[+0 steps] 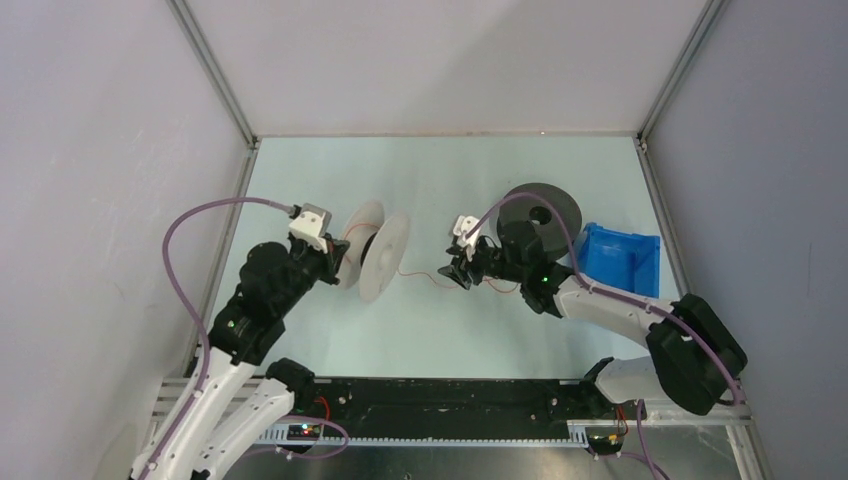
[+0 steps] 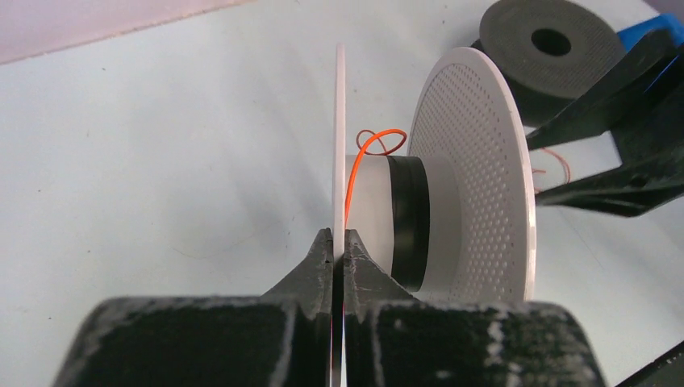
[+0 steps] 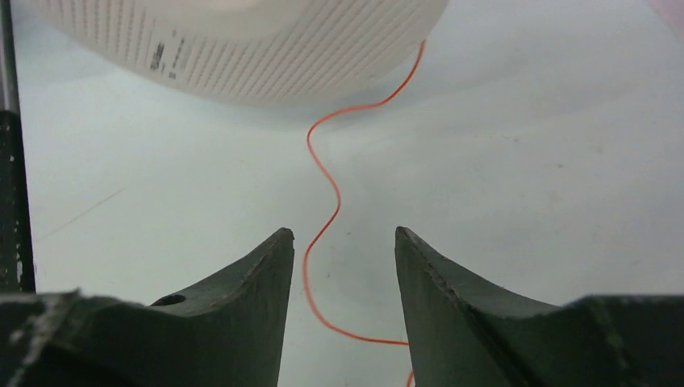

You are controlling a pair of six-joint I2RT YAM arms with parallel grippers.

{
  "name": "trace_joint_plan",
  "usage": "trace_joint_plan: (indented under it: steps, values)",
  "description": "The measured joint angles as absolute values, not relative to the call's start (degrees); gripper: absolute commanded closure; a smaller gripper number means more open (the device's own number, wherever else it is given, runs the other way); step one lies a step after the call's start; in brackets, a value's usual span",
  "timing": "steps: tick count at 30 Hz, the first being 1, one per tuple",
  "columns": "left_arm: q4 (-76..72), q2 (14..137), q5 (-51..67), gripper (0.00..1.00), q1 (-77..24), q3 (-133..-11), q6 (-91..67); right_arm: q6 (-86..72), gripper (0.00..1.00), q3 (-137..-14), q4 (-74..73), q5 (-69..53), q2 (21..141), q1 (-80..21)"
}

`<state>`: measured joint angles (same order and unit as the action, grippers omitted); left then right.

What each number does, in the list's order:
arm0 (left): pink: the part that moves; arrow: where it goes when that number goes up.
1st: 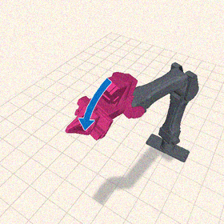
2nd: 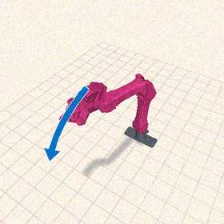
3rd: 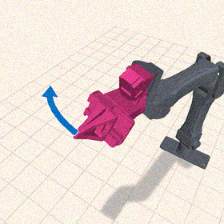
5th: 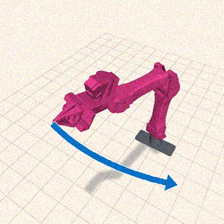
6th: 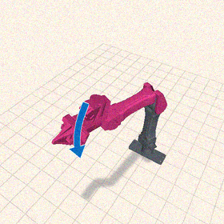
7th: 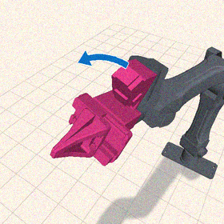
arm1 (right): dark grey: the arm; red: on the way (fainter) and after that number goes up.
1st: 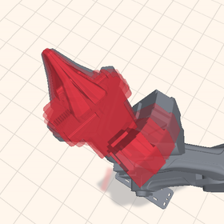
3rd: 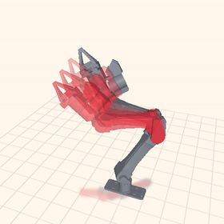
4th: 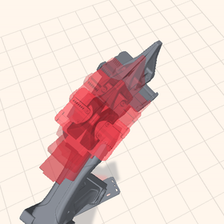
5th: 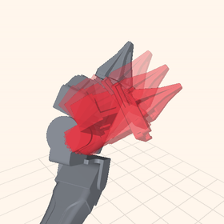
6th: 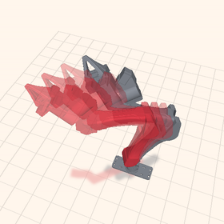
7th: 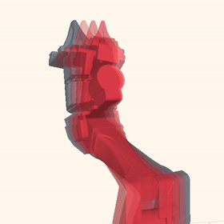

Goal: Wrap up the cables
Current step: Wrap the cable around the cable reel.

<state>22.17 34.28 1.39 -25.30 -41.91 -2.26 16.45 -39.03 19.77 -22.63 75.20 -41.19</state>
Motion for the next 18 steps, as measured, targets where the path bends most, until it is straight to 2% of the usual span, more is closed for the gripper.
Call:
trace_joint_plan:
  steps: [10,18]
  values:
    - [22.31,32.88,0.14,1.0,-25.19,-41.91,-3.55,19.29,0.42,-39.75,21.63,-26.0,87.64,-43.03]
    - [22.94,32.95,-0.12,1.0,-25.04,-42.24,-6.04,19.55,0.43,-40.1,21.34,-25.47,91.42,-42.74]
